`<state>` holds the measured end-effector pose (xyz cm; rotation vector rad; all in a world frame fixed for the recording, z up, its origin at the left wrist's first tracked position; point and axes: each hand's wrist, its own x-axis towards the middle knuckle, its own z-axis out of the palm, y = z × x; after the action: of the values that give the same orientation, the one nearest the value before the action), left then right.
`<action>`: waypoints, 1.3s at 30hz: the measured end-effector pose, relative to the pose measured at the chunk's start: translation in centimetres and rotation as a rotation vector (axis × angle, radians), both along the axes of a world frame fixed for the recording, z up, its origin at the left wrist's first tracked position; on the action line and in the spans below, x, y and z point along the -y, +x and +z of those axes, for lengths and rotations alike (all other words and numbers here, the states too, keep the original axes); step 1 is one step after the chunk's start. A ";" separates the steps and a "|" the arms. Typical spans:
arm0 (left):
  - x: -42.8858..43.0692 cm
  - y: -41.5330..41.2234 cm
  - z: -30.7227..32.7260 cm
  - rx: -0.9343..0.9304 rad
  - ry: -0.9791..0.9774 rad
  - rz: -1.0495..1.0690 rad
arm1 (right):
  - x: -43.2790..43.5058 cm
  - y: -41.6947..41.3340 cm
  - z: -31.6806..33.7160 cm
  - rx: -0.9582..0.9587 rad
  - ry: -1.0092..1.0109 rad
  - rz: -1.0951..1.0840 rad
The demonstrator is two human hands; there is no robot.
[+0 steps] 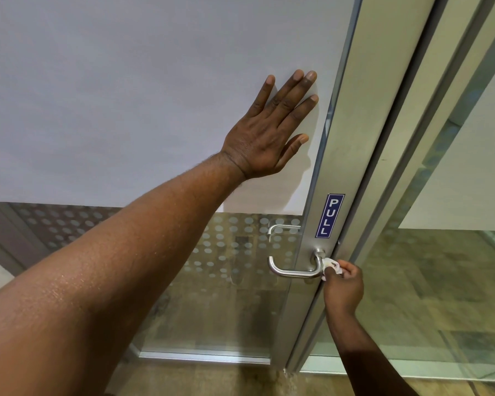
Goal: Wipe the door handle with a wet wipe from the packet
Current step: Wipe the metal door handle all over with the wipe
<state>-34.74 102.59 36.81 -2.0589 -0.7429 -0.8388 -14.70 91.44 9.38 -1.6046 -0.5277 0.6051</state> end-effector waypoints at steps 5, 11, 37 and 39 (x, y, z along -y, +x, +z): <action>-0.1 0.0 -0.1 -0.005 -0.001 0.006 | 0.3 -0.8 0.1 0.165 0.109 0.126; 0.0 0.0 0.0 -0.004 0.001 0.006 | 0.8 -1.2 -0.5 0.389 0.128 0.184; -0.1 0.0 -0.1 -0.007 0.006 0.004 | -0.9 -2.4 0.1 -0.563 0.120 -0.061; -0.1 0.0 -0.1 -0.005 0.008 0.010 | -0.6 -2.4 -0.1 -0.322 0.101 -0.092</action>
<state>-34.77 102.70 36.71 -2.0478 -0.7450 -0.8301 -17.14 92.01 9.24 -1.3938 -0.2403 0.7385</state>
